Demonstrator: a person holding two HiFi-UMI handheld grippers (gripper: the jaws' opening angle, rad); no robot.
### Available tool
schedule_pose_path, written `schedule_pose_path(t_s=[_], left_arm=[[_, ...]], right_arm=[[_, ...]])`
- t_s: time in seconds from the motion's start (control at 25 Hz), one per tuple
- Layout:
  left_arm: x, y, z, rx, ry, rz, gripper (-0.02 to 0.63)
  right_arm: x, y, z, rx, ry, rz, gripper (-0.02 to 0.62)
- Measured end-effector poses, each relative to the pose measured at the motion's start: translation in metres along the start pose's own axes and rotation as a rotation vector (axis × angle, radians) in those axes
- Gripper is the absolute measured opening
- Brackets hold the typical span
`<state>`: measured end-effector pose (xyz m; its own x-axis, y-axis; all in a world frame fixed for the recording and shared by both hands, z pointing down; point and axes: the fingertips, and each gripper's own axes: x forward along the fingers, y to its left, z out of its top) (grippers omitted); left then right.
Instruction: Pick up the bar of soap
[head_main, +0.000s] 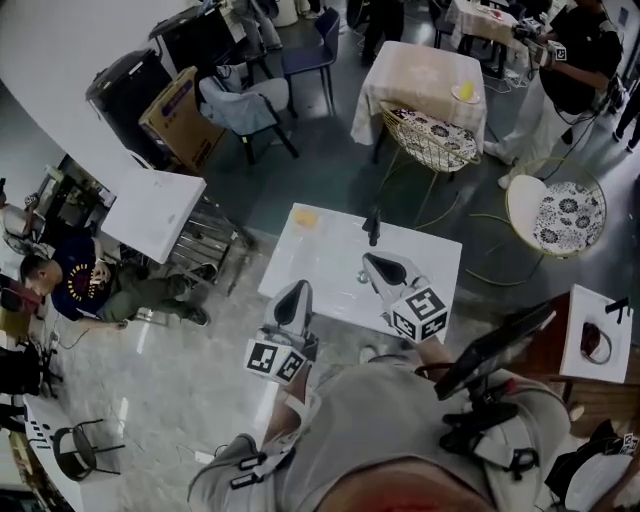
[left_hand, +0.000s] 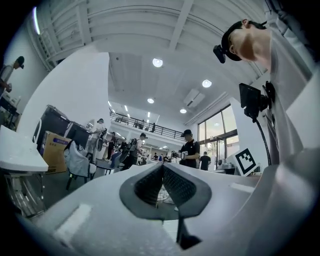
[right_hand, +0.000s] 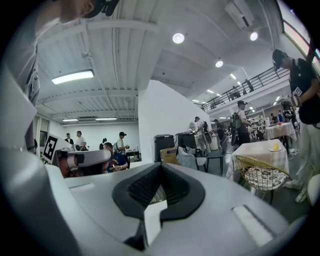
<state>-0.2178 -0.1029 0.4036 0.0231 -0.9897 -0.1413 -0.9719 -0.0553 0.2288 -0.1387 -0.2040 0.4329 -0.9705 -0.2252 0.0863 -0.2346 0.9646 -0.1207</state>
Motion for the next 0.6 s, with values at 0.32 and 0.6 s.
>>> schedule_pose_path(t_s=[0.32, 0.6], left_arm=[[0.047, -0.021, -0.030, -0.007, 0.039, -0.170, 0.018], [0.082, -0.038, -0.029, -0.025, 0.037, -0.271, 0.048]], right_arm=[[-0.014, -0.048, -0.020, 0.028, 0.003, -0.111, 0.003], [-0.045, -0.065, -0.005, 0.021, -0.014, -0.248, 0.003]])
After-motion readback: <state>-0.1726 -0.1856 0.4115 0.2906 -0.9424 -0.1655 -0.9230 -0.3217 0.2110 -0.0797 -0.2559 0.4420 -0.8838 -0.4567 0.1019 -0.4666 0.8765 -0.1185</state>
